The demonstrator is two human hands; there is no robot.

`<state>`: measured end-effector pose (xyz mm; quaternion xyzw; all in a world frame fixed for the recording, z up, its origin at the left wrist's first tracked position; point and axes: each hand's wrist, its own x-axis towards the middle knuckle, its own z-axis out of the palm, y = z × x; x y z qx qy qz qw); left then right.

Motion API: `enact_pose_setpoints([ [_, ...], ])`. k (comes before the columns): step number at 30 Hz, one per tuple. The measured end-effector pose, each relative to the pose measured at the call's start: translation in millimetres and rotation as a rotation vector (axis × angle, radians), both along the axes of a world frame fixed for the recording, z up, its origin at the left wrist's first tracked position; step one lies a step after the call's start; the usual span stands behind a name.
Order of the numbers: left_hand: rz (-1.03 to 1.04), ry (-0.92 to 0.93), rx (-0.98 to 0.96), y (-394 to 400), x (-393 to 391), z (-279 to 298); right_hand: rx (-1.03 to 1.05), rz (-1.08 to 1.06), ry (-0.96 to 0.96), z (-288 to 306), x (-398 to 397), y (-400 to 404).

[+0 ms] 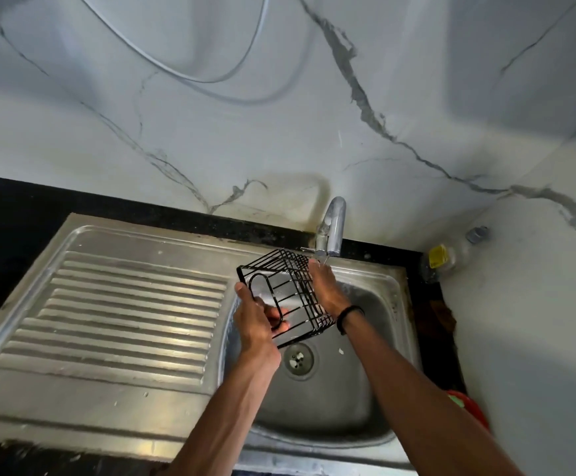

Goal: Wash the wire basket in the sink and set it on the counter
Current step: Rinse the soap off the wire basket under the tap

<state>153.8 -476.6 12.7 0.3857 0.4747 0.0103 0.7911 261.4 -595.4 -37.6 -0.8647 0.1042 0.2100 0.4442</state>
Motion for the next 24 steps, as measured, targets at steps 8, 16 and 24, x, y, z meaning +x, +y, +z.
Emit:
enact_pose_setpoints([
  [8, 0.12, 0.016, -0.047, -21, -22, -6, -0.204, 0.026, 0.089, -8, 12, -12],
  [16, 0.179, 0.093, -0.068, -37, -16, -17, -0.13, 0.464, -0.177, 17, -83, -14],
  [24, 0.249, 0.057, -0.074, -38, -35, -16, 0.0, 0.294, 0.055, -29, -28, -46],
])
